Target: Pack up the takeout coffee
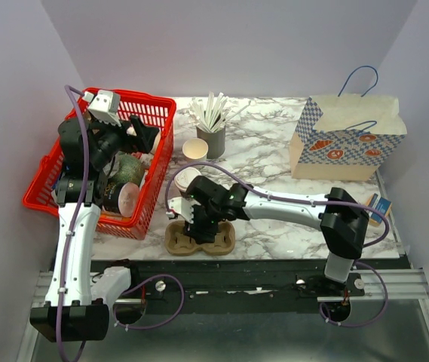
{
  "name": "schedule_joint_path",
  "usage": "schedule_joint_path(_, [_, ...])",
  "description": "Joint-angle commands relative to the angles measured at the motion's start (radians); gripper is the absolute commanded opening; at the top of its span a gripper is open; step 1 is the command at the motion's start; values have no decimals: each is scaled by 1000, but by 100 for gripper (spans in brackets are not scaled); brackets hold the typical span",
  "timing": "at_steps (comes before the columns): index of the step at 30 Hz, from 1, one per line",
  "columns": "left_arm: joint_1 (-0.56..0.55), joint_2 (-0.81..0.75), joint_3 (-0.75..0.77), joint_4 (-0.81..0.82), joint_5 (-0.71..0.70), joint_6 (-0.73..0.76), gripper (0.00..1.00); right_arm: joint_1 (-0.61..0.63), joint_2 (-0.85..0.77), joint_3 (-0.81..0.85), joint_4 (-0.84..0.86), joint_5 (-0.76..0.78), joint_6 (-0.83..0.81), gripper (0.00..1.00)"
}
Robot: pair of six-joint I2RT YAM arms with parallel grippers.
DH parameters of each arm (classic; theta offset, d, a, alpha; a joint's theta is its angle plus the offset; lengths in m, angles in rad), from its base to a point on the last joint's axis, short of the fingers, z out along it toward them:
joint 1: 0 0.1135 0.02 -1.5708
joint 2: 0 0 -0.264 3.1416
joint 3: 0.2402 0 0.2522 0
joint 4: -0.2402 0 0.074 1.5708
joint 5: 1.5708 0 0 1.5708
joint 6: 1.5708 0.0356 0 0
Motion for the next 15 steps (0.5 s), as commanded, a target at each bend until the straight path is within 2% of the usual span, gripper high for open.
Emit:
schedule_joint_path(1, [5, -23, -20, 0, -7, -13, 99, 16, 23, 13, 15, 17, 8, 61])
schedule_joint_path(15, [7, -40, -47, 11, -5, -18, 99, 25, 28, -10, -8, 34, -14, 57])
